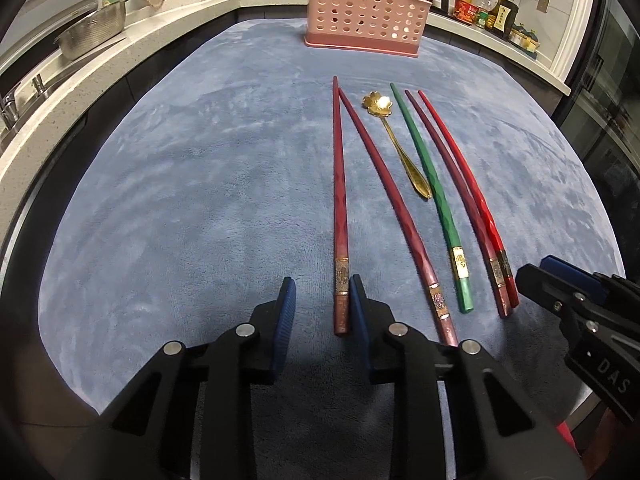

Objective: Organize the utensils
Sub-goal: 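Grasp a dark-red chopstick with the left tool while the right tool grasps a red chopstick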

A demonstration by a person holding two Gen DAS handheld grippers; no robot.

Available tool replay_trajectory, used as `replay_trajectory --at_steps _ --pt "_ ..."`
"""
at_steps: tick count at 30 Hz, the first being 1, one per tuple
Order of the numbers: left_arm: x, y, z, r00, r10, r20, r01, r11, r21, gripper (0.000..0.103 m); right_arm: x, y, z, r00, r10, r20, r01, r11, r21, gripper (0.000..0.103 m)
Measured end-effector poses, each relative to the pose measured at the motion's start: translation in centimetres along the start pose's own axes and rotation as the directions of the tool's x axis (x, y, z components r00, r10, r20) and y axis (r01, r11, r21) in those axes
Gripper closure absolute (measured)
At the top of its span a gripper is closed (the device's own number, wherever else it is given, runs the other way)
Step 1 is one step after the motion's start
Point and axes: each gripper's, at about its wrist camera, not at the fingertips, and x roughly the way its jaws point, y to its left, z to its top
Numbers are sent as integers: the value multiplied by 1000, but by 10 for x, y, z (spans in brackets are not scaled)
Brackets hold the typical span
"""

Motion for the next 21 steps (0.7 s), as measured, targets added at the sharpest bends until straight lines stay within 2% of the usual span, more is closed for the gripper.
replay_trajectory --at_steps 4,21 --pt "0 0 0 1000 0 1 0 1000 3 77 5 1 3 1000 4 -7 -4 1000 1 82" --pt "0 0 -1 1000 -2 0 2 1000 0 76 18 1 4 999 20 -30 -20 1000 5 88"
